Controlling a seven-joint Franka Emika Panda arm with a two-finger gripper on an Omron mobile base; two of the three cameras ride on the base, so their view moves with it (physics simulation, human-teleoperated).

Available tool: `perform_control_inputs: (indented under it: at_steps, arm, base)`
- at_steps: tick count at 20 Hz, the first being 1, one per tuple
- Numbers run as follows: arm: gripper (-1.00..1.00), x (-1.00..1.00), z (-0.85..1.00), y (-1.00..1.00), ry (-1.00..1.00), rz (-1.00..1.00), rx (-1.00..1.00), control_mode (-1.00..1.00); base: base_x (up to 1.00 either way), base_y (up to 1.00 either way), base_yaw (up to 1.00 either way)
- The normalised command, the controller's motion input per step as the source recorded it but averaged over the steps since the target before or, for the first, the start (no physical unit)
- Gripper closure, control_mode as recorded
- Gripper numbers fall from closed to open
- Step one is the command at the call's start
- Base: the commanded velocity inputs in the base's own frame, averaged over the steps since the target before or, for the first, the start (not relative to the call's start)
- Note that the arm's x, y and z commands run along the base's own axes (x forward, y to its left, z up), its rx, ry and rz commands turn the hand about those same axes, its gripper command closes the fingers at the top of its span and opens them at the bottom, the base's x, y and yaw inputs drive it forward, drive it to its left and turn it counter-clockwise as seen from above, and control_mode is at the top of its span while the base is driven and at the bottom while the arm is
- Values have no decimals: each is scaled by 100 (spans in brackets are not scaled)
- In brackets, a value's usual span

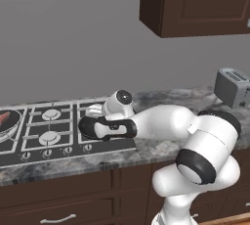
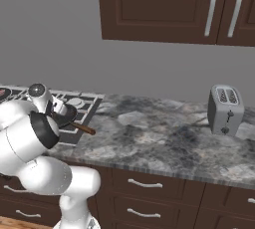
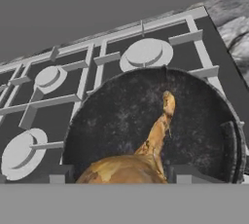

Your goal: Place both pans onto different burners. Then place the onion and the steak on different pans.

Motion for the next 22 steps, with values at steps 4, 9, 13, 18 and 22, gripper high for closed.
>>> perform_control_inputs:
  at_steps: [4,9,13,18,22]
  arm:
    - [100,1,-35,0,0,0,0,-100]
    - [100,3,-42,0,0,0,0,-100]
    - [100,2,-23,0,0,0,-1,-100]
    - [100,15,-11,-1,0,0,0,-100]
    - [100,44,0,-6,0,0,0,-100]
  base:
    - [0,0,0]
    - [0,0,0]
    - [0,0,0]
    - [0,0,0]
    - [0,0,0]
